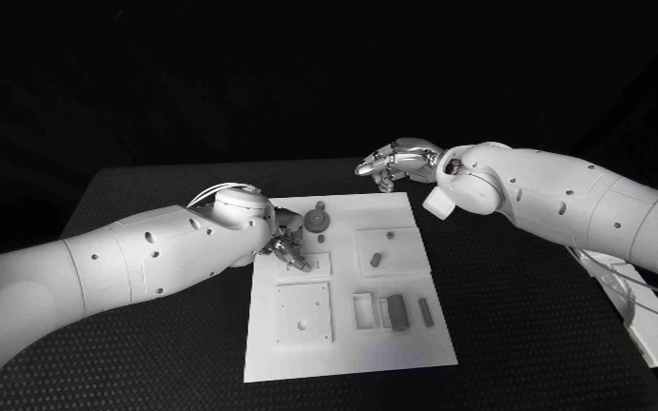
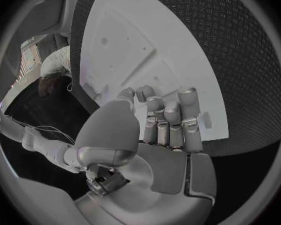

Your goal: Assemble the parts on the task board

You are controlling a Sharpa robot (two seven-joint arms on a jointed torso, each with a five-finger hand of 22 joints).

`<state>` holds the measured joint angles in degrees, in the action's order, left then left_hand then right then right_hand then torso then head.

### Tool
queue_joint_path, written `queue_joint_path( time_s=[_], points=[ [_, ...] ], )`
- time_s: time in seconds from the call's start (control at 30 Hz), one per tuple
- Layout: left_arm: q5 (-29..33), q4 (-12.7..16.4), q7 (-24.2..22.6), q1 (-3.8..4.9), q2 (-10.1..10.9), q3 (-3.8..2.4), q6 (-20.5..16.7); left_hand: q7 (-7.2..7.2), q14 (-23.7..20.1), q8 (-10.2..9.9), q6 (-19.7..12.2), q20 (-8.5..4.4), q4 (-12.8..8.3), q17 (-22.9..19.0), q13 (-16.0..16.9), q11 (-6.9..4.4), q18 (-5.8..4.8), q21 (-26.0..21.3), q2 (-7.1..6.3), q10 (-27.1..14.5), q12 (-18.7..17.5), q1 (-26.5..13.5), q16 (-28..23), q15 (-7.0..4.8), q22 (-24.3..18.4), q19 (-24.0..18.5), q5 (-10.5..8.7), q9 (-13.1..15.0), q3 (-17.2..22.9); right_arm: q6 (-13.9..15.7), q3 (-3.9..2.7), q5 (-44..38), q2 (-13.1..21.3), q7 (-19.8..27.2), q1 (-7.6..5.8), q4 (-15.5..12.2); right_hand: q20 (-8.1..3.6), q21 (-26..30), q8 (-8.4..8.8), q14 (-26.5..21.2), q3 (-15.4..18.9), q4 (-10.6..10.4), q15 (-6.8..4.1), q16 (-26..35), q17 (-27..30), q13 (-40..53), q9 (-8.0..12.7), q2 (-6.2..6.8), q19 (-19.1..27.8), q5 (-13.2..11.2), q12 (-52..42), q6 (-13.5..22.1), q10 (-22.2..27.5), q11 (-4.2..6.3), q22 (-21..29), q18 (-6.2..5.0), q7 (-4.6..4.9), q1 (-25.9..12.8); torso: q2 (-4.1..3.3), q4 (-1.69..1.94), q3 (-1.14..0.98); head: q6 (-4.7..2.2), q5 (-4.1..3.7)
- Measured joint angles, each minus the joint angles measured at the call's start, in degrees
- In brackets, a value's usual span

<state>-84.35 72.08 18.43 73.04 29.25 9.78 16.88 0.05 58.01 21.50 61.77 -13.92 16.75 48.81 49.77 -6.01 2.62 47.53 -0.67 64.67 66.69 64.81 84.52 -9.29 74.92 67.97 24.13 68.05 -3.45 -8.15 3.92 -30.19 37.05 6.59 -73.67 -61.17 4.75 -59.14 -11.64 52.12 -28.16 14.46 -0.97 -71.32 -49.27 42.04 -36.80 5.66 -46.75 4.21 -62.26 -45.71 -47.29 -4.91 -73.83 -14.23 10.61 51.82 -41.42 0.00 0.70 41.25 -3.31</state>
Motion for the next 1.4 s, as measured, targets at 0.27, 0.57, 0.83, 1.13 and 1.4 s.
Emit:
queue_joint_path(
  time_s=[0.27, 0.57, 0.83, 1.13, 1.4],
  points=[
    [0.0, -0.2, -0.1, 0.00, -0.1, 0.01, 0.8, 0.23, 0.0, -0.6, 0.2, 0.00, 0.0, -0.1, -0.1, 0.18, 0.00, 0.0, 1.66, -0.2, 0.3, 1.6, 0.0, 0.00, 0.0, 0.0, 0.26, 0.3, -0.8, 0.0, 0.00, 0.0, -0.1, 0.0, 0.00, 0.0, 0.00, 0.2, 0.00, 0.0, 0.0, 0.0, 0.00, 0.0, 0.0, 0.0, 0.0, 0.00, 0.0, 0.0, 0.0, 0.1, 0.0, 0.00, 0.0, 0.00, 0.08, 0.0, 0.01, 0.01, 0.02, 0.08, -0.04],
    [0.9, -0.4, -0.2, 0.01, -0.2, 0.01, 1.0, 0.43, -0.2, -1.2, 0.4, 0.21, 0.0, -0.2, -0.1, 0.18, 0.04, 0.0, 3.37, -0.2, 0.5, 2.2, 0.2, 0.20, 0.0, -0.2, 0.54, 0.5, -1.4, 0.0, 0.00, 0.0, -0.1, 0.0, 0.00, 0.0, 0.00, 0.2, 0.00, 0.0, 0.0, 0.0, 0.01, 0.0, 0.0, 0.0, 0.0, 0.00, 0.0, 0.0, 0.0, 0.0, 0.0, 0.00, 0.0, 0.00, 0.24, 0.0, 0.00, -0.01, 0.01, 0.10, -0.01],
    [1.5, -0.4, -0.1, 0.01, -0.1, 0.01, 1.2, 0.32, -0.2, -2.2, 0.6, 0.09, 0.1, -0.4, -0.3, 0.18, 0.03, 0.0, 2.78, -0.2, 0.5, 0.9, 0.2, 0.20, 0.0, -0.3, -0.06, 0.6, -2.4, 0.0, 0.00, 0.0, -0.1, 0.0, 0.00, 0.0, 0.00, 0.2, 0.00, 0.0, 0.0, 0.0, 0.02, -0.2, 0.0, 0.0, 0.0, 0.00, 0.0, 0.0, 0.0, 0.0, 0.0, 0.00, -0.1, 0.00, 0.23, 0.0, 0.00, -0.03, -0.02, 0.14, 0.06],
    [1.7, -0.7, 0.5, 0.01, -0.2, 0.02, 1.3, 0.25, -0.2, -3.5, 1.3, 0.09, 0.3, -0.7, -0.6, 0.18, 0.04, -0.3, -0.01, -0.2, 0.5, -2.3, 0.2, 0.20, 0.0, -0.3, -3.99, 0.9, -1.8, 0.0, 0.00, 0.0, -0.1, 0.0, 0.00, 0.0, 0.00, 0.2, 0.00, 0.1, 0.0, 0.0, 0.10, -0.2, 0.0, 0.0, 0.0, 0.00, 0.0, 0.0, 0.0, 0.0, 0.0, 0.00, -0.1, 0.00, 0.19, 0.0, 0.00, -0.03, -0.03, 0.19, 0.01],
    [1.7, -0.8, 1.0, 0.01, -0.3, 0.03, 1.0, 0.28, -0.2, -3.9, 1.6, 0.10, 0.1, -0.9, -0.6, 0.18, 0.03, -0.3, -0.38, -0.2, 0.5, -4.1, 0.2, 0.20, 0.0, -0.3, -4.66, 1.2, -0.8, 0.0, 0.00, 0.0, -0.1, 0.0, 0.00, 0.0, 0.00, 0.2, 0.00, 0.1, 0.0, 0.0, 0.10, -0.2, 0.1, 0.0, 0.0, 0.00, 0.0, 0.0, 0.0, -0.1, 0.0, 0.00, -0.1, 0.00, 0.15, 0.0, 0.00, -0.02, -0.01, 0.19, -0.01]
  ],
)
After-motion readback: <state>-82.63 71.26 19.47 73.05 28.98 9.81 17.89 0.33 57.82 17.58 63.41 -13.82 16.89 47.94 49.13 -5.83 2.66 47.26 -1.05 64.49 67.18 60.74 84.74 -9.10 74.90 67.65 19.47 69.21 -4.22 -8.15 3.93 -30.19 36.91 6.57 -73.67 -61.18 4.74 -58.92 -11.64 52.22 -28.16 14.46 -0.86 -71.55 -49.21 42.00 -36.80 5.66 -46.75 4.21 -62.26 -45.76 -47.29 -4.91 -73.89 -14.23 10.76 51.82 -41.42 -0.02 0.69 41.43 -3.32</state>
